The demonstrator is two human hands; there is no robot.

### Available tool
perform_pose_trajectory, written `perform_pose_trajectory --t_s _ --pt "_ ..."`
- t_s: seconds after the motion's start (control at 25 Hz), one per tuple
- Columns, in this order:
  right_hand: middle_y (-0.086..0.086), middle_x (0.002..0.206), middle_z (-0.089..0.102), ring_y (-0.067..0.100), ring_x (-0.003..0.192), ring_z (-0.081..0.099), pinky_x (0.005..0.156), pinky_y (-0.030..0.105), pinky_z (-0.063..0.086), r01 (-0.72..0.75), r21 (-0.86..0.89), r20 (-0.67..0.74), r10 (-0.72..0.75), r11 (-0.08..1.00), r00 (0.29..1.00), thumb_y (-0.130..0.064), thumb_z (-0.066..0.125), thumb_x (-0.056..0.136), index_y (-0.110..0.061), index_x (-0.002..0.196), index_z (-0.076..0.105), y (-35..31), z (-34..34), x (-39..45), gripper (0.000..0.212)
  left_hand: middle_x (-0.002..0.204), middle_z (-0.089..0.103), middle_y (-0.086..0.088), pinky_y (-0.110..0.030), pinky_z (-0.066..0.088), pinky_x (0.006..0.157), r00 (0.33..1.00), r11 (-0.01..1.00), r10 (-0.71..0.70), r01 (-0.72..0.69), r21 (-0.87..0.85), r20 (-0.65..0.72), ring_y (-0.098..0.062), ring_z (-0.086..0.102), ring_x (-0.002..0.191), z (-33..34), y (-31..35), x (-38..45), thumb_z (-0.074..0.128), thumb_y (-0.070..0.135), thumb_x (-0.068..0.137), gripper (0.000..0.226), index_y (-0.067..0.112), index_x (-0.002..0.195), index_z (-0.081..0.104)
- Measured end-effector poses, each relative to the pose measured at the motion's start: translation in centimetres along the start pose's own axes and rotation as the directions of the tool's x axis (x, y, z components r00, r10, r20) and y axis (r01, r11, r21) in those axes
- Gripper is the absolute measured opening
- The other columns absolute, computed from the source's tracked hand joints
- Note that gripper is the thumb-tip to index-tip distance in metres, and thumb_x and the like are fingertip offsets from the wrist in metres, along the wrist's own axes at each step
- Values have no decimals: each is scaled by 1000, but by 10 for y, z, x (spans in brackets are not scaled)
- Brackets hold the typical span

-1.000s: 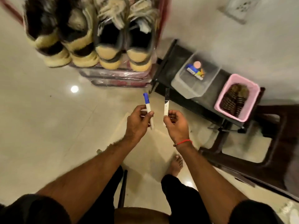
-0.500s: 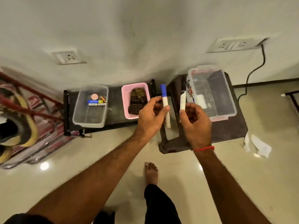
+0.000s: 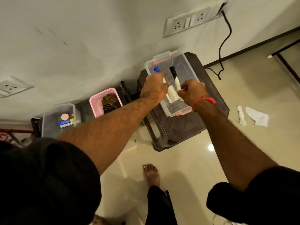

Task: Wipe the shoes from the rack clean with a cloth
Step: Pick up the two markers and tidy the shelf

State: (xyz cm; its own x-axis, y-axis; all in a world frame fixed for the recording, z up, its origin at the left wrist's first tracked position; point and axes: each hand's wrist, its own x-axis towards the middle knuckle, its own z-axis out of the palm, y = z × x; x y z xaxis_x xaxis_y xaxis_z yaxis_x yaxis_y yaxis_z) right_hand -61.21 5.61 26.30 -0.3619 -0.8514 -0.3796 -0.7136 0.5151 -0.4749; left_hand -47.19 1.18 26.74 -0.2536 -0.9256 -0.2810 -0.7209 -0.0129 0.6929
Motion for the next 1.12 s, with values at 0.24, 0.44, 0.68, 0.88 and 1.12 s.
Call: perform_pose_trajectory --t_s 0.24,0.44,0.68,0.88,1.12 --pt "16 118 66 30 104 65 90 37 52 38 -199 134 -11 979 991 -23 73 89 -6 122 65 4 28 40 37 114 68 -8 -49 34 106 985 678 171 -138 722 28 -31 51 121 11 -7 27 66 36 95 30 20 120 68" --pt "17 124 61 32 110 62 93 39 50 25 -161 152 0 987 988 -23 76 87 -8 128 60 7 41 49 47 129 60 -4 -50 36 106 955 762 296 -237 602 1 -29 48 124 17 -36 27 66 30 94 32 24 125 69" --pt "18 127 59 34 112 60 97 42 51 30 -96 70 -23 995 997 -20 67 93 -9 128 60 3 56 58 37 130 54 -7 -43 38 102 928 923 338 -295 247 -156 -23 50 120 19 -56 6 62 30 95 32 18 124 70" --pt "15 131 57 33 118 58 99 41 50 119 -64 132 -109 991 985 -6 66 91 -24 139 55 -2 64 57 53 119 54 -4 -52 49 99 907 967 206 -246 -66 -367 -20 58 109 25 -61 -19 56 32 95 32 17 120 70" --pt "10 125 62 21 103 59 84 30 49 134 -66 161 -122 989 979 2 62 91 -19 126 64 -5 66 55 41 113 52 10 -52 55 91 939 972 121 -178 -151 -322 5 56 91 32 -84 -50 56 30 97 26 19 117 70"
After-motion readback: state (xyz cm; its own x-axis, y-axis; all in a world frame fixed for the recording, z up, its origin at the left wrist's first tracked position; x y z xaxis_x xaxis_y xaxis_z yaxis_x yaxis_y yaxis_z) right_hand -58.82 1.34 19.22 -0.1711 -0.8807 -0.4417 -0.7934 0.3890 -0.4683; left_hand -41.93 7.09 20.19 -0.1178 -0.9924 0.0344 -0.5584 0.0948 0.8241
